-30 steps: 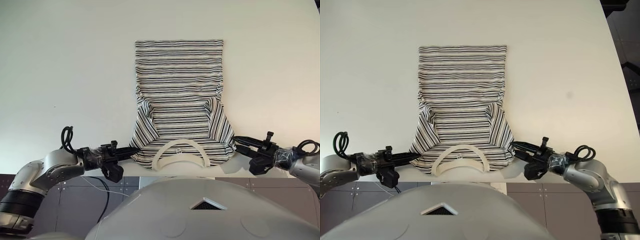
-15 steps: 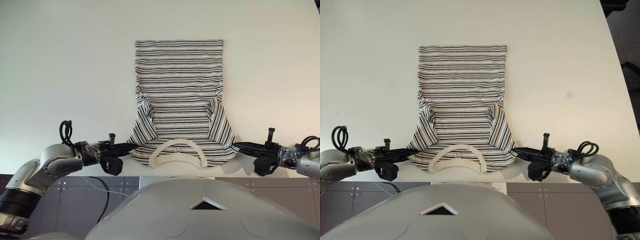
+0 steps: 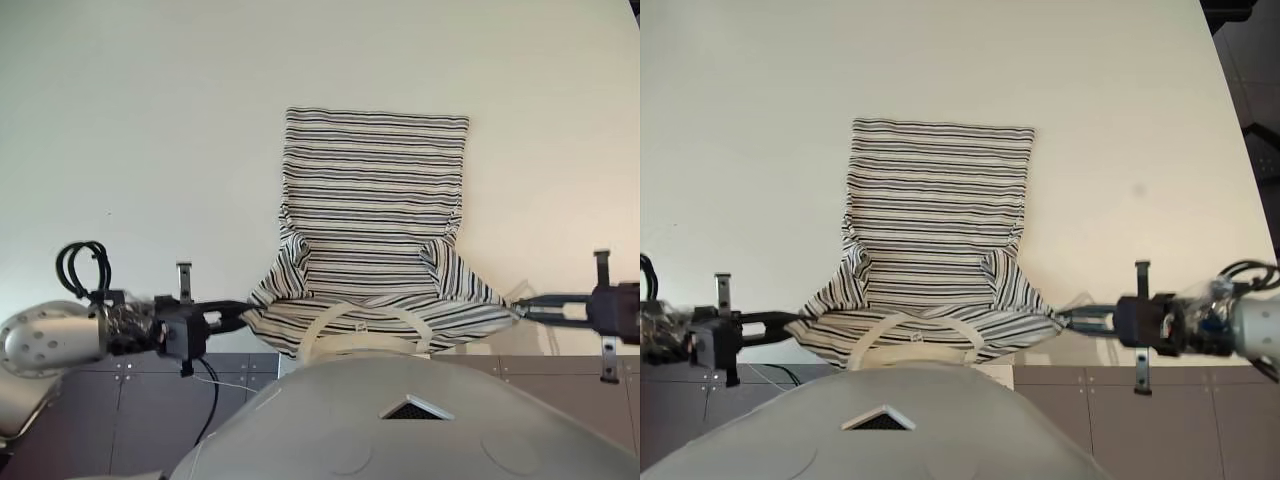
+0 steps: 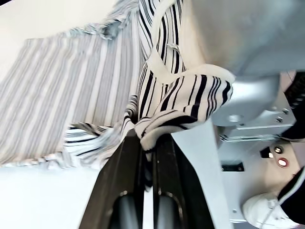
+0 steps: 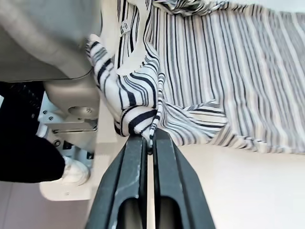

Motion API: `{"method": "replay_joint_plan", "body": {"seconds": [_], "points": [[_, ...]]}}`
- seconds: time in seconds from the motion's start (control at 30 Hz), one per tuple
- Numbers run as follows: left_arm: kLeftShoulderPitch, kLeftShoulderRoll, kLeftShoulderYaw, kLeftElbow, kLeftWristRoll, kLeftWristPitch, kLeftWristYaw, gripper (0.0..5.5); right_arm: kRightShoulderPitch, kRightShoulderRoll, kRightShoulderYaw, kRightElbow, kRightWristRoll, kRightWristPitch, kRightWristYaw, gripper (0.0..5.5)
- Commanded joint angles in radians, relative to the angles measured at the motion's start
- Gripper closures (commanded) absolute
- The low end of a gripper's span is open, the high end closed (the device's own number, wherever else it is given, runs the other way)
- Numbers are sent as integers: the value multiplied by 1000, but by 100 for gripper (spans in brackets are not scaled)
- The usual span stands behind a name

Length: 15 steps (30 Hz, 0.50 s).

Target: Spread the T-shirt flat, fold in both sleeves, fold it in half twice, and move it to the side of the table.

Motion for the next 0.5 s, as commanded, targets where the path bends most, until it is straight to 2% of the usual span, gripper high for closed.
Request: {"method": "replay_joint_plan", "body": {"seconds": [0.03,0.13,0.27,0.4,0.5], "points": [[-381,-73,-87,27,-51,194,56,540,-412,-3,158,110,20,111,-80,535],[-650,-197,-188,131,-11,317,83,540,-697,97,321,242,-49,151,-94,535],[-930,-367,-317,405,105,398,57,540,-1002,271,508,575,-150,205,-31,535],[-1153,-523,-398,692,236,373,43,540,-1222,407,598,903,-273,186,-5,535],[-1279,-622,-440,923,328,309,39,540,-1343,491,655,1161,-396,101,-8,535]]}}
